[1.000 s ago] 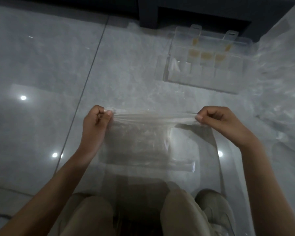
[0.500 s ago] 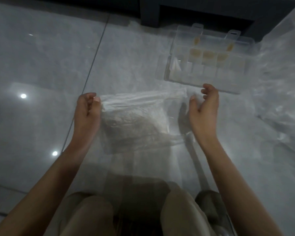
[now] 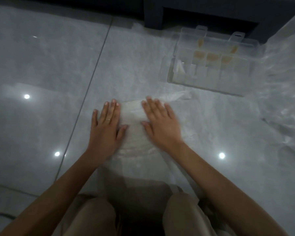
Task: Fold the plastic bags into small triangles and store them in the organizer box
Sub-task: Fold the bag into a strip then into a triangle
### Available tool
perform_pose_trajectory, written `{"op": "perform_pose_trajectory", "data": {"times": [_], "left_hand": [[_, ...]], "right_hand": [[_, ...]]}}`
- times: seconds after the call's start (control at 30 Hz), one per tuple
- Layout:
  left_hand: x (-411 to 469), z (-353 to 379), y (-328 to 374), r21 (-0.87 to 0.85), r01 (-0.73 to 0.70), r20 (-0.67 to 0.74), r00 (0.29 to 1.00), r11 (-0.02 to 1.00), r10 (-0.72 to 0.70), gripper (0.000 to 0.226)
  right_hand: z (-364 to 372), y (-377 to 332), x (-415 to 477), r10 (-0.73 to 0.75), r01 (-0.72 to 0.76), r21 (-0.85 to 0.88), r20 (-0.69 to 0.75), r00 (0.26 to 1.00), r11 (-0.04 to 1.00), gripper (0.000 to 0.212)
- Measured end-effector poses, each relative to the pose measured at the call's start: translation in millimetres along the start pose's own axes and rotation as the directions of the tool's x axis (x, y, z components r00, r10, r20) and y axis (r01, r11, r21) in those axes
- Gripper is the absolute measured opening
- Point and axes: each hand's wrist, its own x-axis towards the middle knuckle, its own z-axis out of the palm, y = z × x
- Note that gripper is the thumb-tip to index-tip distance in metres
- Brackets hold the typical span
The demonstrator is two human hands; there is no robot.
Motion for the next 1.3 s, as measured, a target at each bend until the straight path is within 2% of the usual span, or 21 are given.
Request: {"op": "perform_pose_trajectory", "data": {"times": [0.07, 0.13, 0.2, 0.23, 0.3, 0.37, 0.43, 0.5, 0.6, 0.73, 0.8, 0.87, 0.97, 1.07, 1.13, 1.23, 1.3], "left_hand": [[-1.4, -0.1, -3.7, -0.001, 0.006, 0.008, 1.000, 1.000, -0.006, 0.077], [-1.2, -3.2, -5.6, -0.003, 0.009, 0.017, 1.000, 1.000, -0.009, 0.082], [-2.1, -9.8, -1.7, -0.008, -0.006, -0.007, 1.000, 1.000, 0.006, 0.084], [-3.8, -13.1, 4.3, 0.001, -0.047, -0.024, 0.999, 0.999, 0.047, 0.083], [-11.0, -14.7, 23.3, 0.038, -0.195, -0.041, 0.980, 0.980, 0.196, 0.078], [-19.6, -6.3, 41.6, 0.025, -0.311, -0.037, 0.950, 0.950, 0.311, 0.074], [-25.9, 4.7, 48.9, -0.003, -0.328, -0.001, 0.945, 0.945, 0.328, 0.072], [-29.6, 10.8, 45.1, -0.020, -0.308, 0.024, 0.951, 0.951, 0.309, 0.072], [-29.8, 8.8, 37.5, -0.027, -0.335, 0.049, 0.941, 0.942, 0.335, 0.079], [-30.1, 3.7, 30.5, -0.016, -0.422, 0.071, 0.904, 0.906, 0.422, 0.090], [-31.7, 0.3, 27.7, -0.081, -0.484, 0.009, 0.874, 0.871, 0.486, 0.076], [-33.4, -1.6, 25.0, -0.175, -0.566, -0.101, 0.824, 0.806, 0.557, 0.048], [-37.5, -3.6, 19.5, -0.221, -0.595, -0.223, 0.802, 0.772, 0.554, 0.020], [-38.6, -3.5, 20.5, -0.162, -0.571, -0.274, 0.809, 0.805, 0.520, 0.019], [-36.3, -5.4, 23.6, -0.141, -0.553, -0.277, 0.818, 0.821, 0.503, 0.021], [-33.0, -15.4, 28.3, -0.315, -0.448, -0.227, 0.892, 0.837, 0.392, 0.020], [-33.8, -22.2, 29.4, -0.481, -0.330, -0.156, 0.944, 0.812, 0.292, 0.019]], "right_hand": [[-6.5, 24.9, -8.2, 0.177, -0.177, -0.010, -0.039, 0.983, 0.984, 0.066], [-14.9, 43.4, -16.9, 0.362, -0.361, 0.027, -0.076, 0.929, 0.932, 0.071], [-24.5, 47.1, -23.1, 0.452, -0.444, 0.091, -0.104, 0.886, 0.891, 0.074], [-27.7, 43.5, -25.4, 0.426, -0.416, 0.100, -0.130, 0.895, 0.904, 0.072], [-29.0, 28.6, -30.6, 0.220, -0.219, 0.025, -0.169, 0.961, 0.975, 0.065], [-19.5, 13.2, -40.2, -0.033, 0.025, -0.061, -0.125, 0.992, 0.998, 0.058], [-9.5, 9.7, -52.6, -0.156, 0.151, -0.088, -0.045, 0.987, 0.985, 0.056], [-5.8, 21.5, -62.7, -0.143, 0.141, -0.100, -0.014, 0.990, 0.985, 0.055], [-14.2, 52.1, -72.5, 0.019, -0.022, -0.086, -0.040, 0.999, 0.996, 0.055], [-28.8, 86.8, -87.9, 0.225, -0.229, -0.065, -0.071, 0.972, 0.971, 0.057], [-33.5, 94.6, -93.9, 0.315, -0.316, 0.009, -0.113, 0.942, 0.949, 0.058], [-40.0, 92.8, -95.2, 0.352, -0.336, 0.110, -0.182, 0.918, 0.935, 0.057], [-51.2, 73.4, -90.3, 0.306, -0.246, 0.234, -0.271, 0.913, 0.941, 0.051], [-54.5, 53.9, -81.9, 0.194, -0.110, 0.313, -0.252, 0.948, 0.943, 0.049], [-54.6, 39.8, -76.3, 0.055, 0.004, 0.305, -0.186, 0.981, 0.952, 0.052], [-48.8, 17.3, -71.1, -0.134, 0.143, 0.168, -0.062, 0.989, 0.975, 0.063], [-43.1, 3.9, -70.2, -0.141, 0.142, 0.083, -0.022, 0.990, 0.986, 0.060]]}}
